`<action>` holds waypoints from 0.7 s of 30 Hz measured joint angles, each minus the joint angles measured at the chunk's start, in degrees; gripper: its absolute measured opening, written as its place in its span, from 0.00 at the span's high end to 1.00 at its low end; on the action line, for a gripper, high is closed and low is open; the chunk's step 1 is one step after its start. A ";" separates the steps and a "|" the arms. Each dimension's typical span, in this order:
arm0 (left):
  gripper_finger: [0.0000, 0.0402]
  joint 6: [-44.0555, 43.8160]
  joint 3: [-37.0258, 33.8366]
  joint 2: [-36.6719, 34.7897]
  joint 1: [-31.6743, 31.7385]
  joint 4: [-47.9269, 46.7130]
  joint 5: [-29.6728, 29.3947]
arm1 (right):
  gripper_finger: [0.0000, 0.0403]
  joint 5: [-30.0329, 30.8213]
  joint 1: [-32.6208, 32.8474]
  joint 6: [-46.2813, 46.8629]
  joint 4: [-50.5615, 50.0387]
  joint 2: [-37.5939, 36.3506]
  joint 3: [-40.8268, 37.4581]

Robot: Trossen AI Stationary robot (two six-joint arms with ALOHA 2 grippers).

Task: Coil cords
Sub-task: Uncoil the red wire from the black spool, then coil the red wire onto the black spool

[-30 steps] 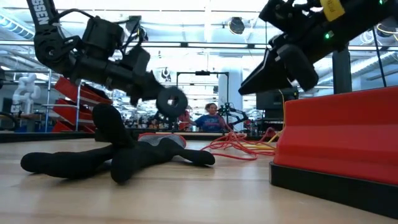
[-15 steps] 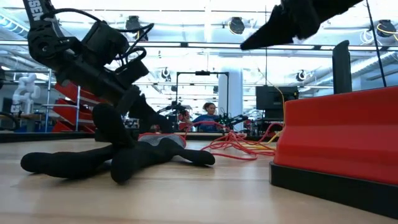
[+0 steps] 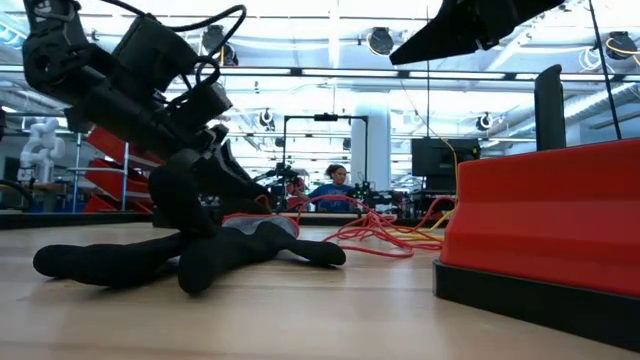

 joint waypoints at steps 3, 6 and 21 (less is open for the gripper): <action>0.68 1.63 -0.04 0.00 -2.45 -0.91 -2.05 | 0.64 0.00 0.00 0.45 -0.29 0.00 0.00; 0.66 2.24 -0.04 0.00 -5.04 -1.56 -4.60 | 0.64 -0.02 0.00 1.53 -1.04 0.00 0.00; 0.65 3.22 2.60 -1.24 -15.50 -5.89 -13.78 | 0.64 0.18 -0.02 9.80 -13.07 0.02 0.00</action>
